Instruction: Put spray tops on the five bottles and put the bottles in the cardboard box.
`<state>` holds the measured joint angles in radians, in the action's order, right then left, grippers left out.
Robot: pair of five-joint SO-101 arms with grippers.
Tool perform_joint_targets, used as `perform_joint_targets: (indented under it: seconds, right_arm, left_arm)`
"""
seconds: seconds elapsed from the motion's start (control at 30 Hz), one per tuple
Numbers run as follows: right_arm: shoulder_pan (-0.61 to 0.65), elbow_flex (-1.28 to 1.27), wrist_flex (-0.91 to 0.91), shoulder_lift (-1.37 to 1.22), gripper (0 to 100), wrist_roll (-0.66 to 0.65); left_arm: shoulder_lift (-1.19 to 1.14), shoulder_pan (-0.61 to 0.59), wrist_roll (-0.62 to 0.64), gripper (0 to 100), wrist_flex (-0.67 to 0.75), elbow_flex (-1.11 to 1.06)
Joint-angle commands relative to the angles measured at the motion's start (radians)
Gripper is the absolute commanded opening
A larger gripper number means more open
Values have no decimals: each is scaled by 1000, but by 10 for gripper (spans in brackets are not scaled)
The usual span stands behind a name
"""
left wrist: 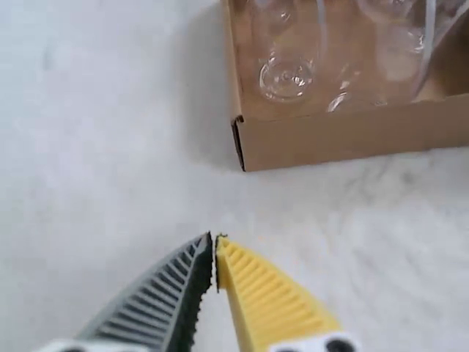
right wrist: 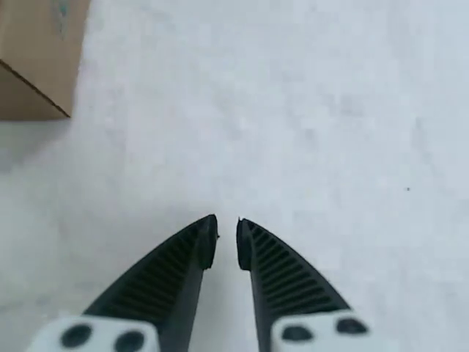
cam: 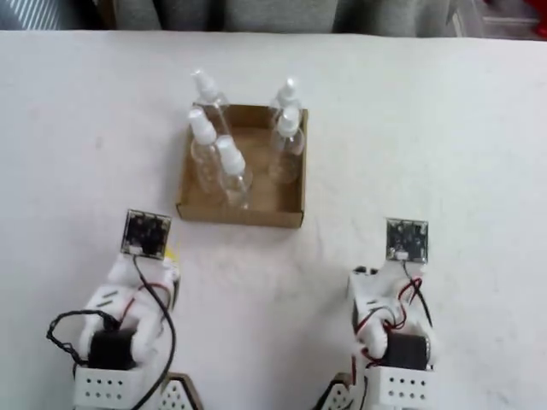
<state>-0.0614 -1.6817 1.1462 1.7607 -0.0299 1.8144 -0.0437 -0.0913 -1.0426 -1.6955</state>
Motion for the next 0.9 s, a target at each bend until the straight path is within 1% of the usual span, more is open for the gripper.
perform_joint_targets:
  seconds: [0.0, 0.07, 0.1, 0.87]
  right_arm:
    - [-21, -11, 101, 5, 21, -12]
    - [-19, -9, 107, 16, 20, -11]
    - [-19, -9, 108, 25, 20, -11]
    - [-22, -9, 119, 38, 21, -15]
  left_arm:
    - [10, -7, -2, 21, -147, 3]
    - [10, -7, -3, 21, -244, 3]
    - [13, -7, -5, 21, -255, 3]
    - [13, -5, -3, 21, -245, 3]
